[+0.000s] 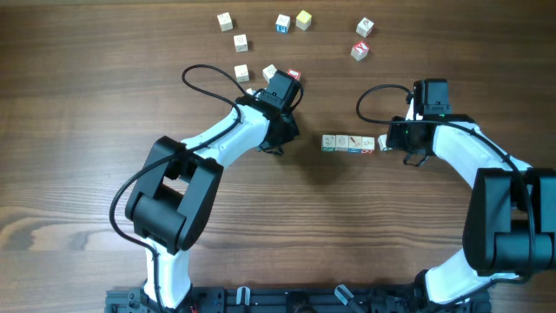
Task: Form a horizontal line
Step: 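Nudge the row's right end block into line with the right gripper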
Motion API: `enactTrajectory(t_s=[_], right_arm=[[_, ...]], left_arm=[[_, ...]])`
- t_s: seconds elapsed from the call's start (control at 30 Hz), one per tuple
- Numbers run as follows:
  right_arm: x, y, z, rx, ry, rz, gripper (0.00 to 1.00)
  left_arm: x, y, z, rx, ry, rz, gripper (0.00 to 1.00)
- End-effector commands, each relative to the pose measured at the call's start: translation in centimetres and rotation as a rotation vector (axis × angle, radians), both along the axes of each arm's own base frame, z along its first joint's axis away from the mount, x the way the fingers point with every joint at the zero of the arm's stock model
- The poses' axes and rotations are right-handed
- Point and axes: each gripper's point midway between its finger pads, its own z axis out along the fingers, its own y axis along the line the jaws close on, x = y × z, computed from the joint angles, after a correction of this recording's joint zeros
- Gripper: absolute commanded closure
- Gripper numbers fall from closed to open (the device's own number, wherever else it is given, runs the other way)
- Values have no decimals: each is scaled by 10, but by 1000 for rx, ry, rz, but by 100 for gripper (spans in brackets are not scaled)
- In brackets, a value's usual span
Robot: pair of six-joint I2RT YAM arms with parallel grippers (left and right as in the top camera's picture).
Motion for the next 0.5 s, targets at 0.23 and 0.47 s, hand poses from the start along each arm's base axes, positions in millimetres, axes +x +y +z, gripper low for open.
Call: enactTrajectory(t_s=[0.23,0.47], right_arm=[[3,5,-5,21,-7,26,96],[15,5,0,20,-59,26,95]], left_arm=[[-22,4,-29,39,84,-12,79],[-22,4,-29,38,83,-12,79]])
